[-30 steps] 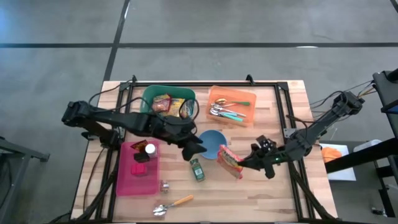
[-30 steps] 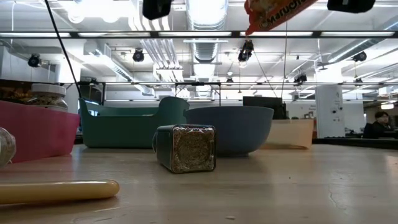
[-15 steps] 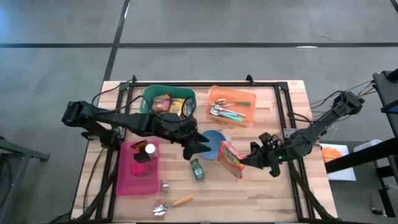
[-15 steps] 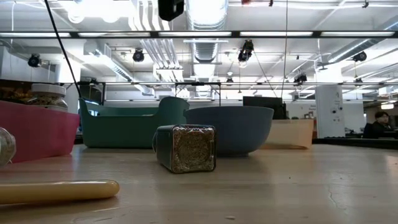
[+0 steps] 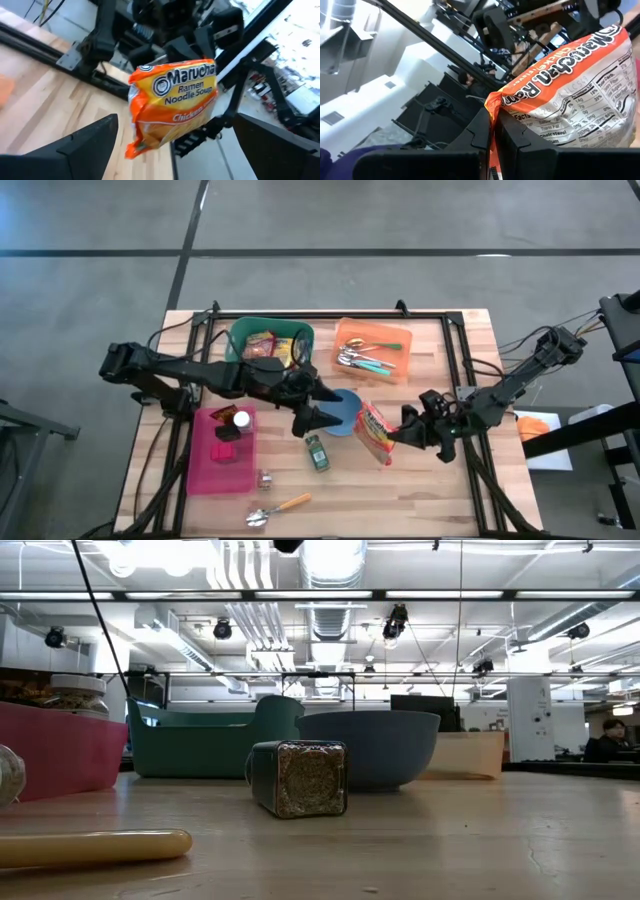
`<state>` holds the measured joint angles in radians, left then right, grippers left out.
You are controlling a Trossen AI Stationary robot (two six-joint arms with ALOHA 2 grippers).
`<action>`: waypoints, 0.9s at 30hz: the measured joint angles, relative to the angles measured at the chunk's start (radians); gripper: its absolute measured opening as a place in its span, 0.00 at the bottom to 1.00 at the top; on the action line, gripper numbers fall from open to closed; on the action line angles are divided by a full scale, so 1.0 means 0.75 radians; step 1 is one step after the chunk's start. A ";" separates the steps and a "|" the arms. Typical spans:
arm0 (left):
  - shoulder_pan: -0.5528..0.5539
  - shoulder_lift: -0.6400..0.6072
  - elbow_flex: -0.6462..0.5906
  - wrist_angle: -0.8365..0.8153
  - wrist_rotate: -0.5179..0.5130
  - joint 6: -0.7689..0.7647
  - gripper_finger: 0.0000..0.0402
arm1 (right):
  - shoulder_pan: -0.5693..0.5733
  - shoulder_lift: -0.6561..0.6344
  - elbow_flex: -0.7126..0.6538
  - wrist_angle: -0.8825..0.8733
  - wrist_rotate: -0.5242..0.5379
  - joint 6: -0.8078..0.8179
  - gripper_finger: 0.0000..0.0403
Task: Pick & Place Food Item
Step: Put the orange noodle pack into the green bin
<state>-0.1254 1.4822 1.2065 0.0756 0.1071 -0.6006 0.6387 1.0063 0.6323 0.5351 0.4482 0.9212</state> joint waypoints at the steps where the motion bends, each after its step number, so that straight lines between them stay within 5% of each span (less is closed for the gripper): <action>1: 0.006 0.000 -0.001 0.014 0.003 -0.001 0.99 | -0.005 0.006 0.000 0.018 0.000 -0.003 0.02; 14: 0.104 0.011 -0.001 0.035 0.063 -0.019 0.99 | -0.060 0.128 0.119 0.089 -0.115 -0.117 0.02; 27: 0.100 0.091 0.001 0.492 0.406 -0.026 0.99 | -0.103 0.159 0.222 0.035 -0.181 -0.161 0.02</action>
<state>-0.0505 1.5501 1.2071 0.4449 0.4117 -0.6204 0.5617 1.1259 0.7987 0.5614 0.3126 0.8005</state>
